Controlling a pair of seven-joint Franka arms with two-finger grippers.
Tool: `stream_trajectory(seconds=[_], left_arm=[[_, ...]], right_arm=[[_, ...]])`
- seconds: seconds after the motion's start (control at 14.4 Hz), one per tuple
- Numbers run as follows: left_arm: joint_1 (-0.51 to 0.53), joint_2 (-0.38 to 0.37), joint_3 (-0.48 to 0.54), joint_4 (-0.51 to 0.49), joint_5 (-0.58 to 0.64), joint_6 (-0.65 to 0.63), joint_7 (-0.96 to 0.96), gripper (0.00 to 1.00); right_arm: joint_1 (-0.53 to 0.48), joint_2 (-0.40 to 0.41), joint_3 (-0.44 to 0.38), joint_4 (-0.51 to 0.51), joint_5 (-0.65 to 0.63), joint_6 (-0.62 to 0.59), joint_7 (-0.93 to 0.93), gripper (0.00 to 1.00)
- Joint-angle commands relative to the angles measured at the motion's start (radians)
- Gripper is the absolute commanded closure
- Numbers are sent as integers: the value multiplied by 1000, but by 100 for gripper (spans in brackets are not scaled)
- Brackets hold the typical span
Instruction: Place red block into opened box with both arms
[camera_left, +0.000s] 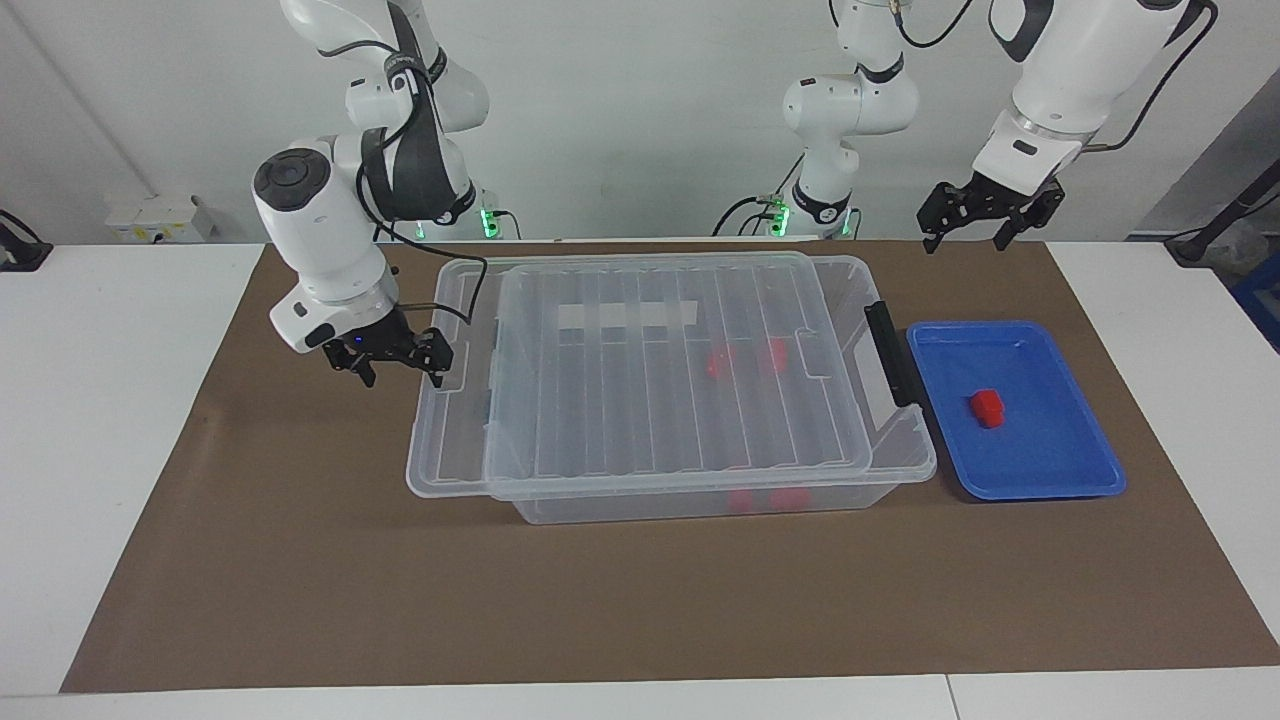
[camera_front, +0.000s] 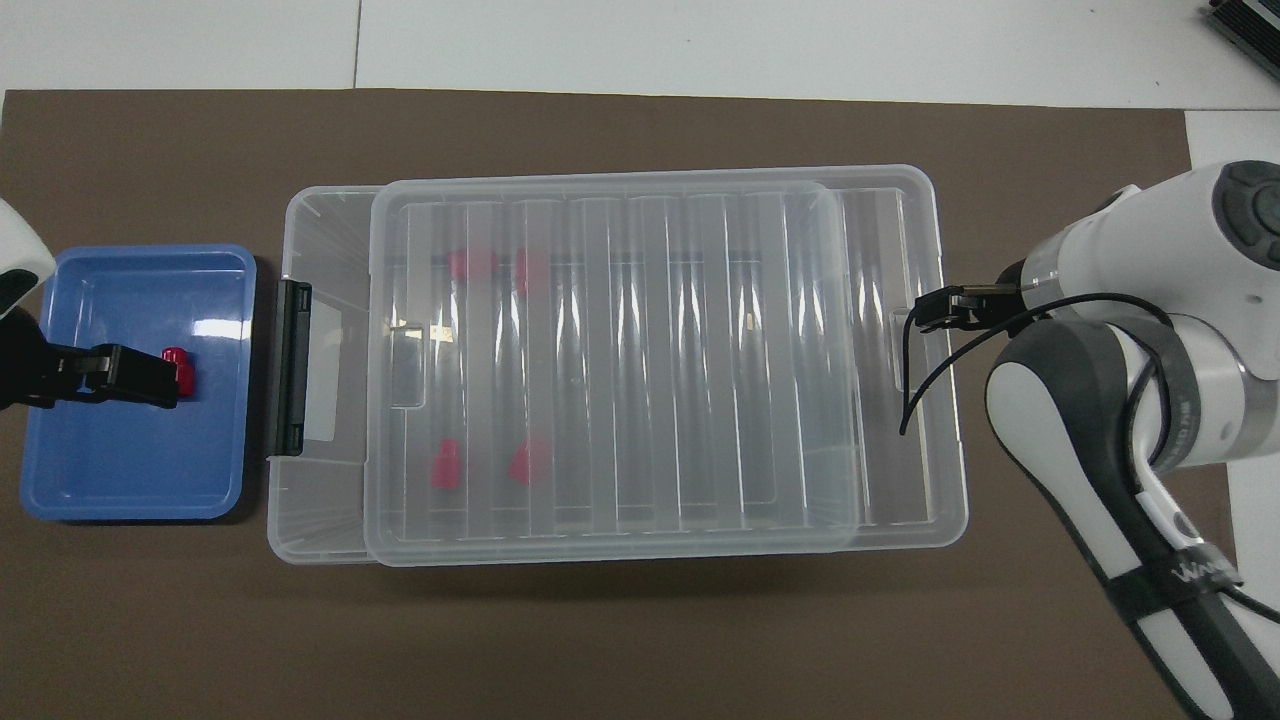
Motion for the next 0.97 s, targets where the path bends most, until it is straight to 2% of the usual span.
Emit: stream_trajectory(seconds=[0.0, 0.14, 0.42, 0.56, 0.76, 0.9], left_arm=[[81, -25, -4, -31, 1, 32, 107, 0], [112, -26, -4, -47, 1, 80, 126, 0], [126, -74, -1, -176, 2, 236, 161, 0], [129, -63, 1, -190, 5, 284, 168, 0], [190, -39, -1, -242, 5, 379, 339, 0], [224, 10, -1, -248, 5, 421, 340, 0]], right_arm=[[-54, -16, 10, -26, -1, 14, -29, 0], [-76, -16, 10, -26, -1, 12, -34, 0], [-140, -15, 10, -26, -1, 14, -124, 0], [-163, -15, 10, -26, -1, 15, -147, 0], [-194, -15, 8, -26, -1, 23, -190, 0], [-211, -15, 10, -26, -1, 23, -209, 0]])
